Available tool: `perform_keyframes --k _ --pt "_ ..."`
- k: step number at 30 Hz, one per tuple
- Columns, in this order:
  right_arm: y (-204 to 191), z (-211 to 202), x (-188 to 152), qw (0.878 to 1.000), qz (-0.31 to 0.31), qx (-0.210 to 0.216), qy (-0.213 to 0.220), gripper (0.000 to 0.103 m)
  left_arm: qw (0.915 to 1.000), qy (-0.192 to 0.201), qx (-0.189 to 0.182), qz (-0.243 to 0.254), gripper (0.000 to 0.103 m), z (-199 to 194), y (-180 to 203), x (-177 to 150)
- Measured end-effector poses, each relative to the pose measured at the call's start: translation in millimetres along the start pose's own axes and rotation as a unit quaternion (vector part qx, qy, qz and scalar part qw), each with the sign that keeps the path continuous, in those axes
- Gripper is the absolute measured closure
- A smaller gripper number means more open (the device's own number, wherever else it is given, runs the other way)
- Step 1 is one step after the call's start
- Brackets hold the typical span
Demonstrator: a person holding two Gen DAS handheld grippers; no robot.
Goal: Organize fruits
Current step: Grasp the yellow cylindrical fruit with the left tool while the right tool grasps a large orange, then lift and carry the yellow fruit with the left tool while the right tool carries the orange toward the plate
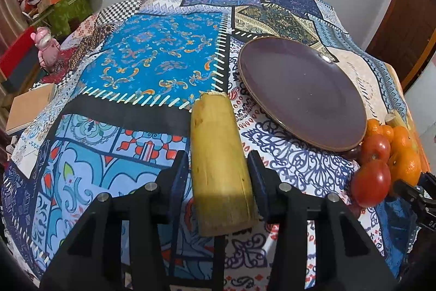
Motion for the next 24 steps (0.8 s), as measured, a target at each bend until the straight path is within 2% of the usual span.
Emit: perform_keyframes --k 5,11,24 --pt "4 7 0 1.0 0.011 0.008 -0.005 0.037 0.9999 -0.003 0.007 0.009 0.058 8 5 4" --pt "4 4 1 1.0 0.006 0.01 -0.003 0.038 0.9999 0.004 0.013 0.001 0.064 9 4 6" --pt "-8 -21 9 0.999 -0.019 0.012 0.029 0.039 0.9999 0.015 0.003 0.006 0.064 -27 4 -10"
Point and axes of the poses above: each gripper's, at about its wrist camera, not at the fingertips, and z roughly the way its jaws point, y to its right, x to its top, the point moved 4 cm from there along z, roughly the way its jaws point, and after that the axes turned 15 degrees about x, right-handed, at the moved point
